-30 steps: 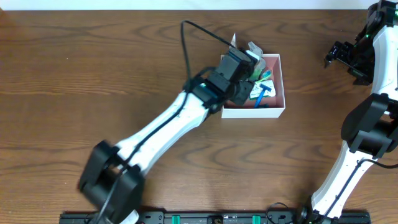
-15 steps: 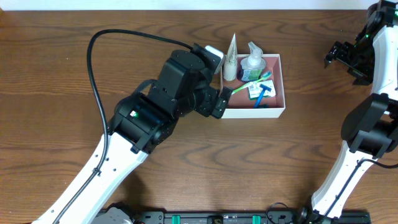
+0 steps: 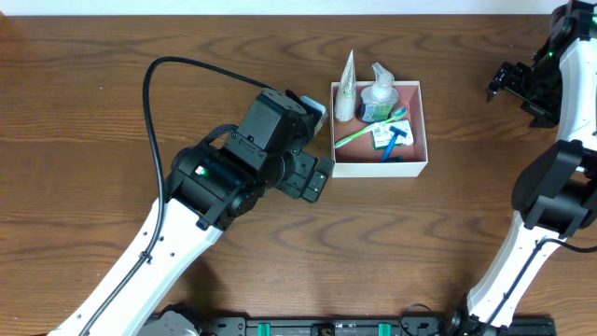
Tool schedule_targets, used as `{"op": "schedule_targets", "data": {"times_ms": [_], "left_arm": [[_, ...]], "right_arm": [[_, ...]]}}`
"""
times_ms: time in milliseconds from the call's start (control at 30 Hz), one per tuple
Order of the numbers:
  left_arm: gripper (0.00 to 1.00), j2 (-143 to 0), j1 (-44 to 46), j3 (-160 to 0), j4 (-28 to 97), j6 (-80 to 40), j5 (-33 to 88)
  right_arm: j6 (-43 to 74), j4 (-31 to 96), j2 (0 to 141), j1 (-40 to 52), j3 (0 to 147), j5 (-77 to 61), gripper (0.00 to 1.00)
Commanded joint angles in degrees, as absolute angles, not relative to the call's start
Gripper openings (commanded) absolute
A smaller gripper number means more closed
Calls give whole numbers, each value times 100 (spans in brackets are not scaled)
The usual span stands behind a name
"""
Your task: Pack container
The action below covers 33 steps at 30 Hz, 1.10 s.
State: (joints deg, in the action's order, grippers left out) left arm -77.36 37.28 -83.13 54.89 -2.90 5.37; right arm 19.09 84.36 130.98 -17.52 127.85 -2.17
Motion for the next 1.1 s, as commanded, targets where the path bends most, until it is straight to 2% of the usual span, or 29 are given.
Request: {"op": "schedule_targets", "data": {"times_ms": [0,267,700,1067], "left_arm": [[98,-7649,3677,-8342,5522,-261,482],[98,-6718,2888,-7402,4871,-631,515],[98,-3710,1192,-3498,1898,-628,860],[98,-1984,320,-2257,1614,-537,834]], "right_arm": [[1988,8440,13015,-1761,12781,-239,99],[1988,8440,13015,-1763,12781,-239,99],[1988,8440,13015,-1763,12781,-239,99],[1988,8440,13015,-1763,12781,-242,99]]}}
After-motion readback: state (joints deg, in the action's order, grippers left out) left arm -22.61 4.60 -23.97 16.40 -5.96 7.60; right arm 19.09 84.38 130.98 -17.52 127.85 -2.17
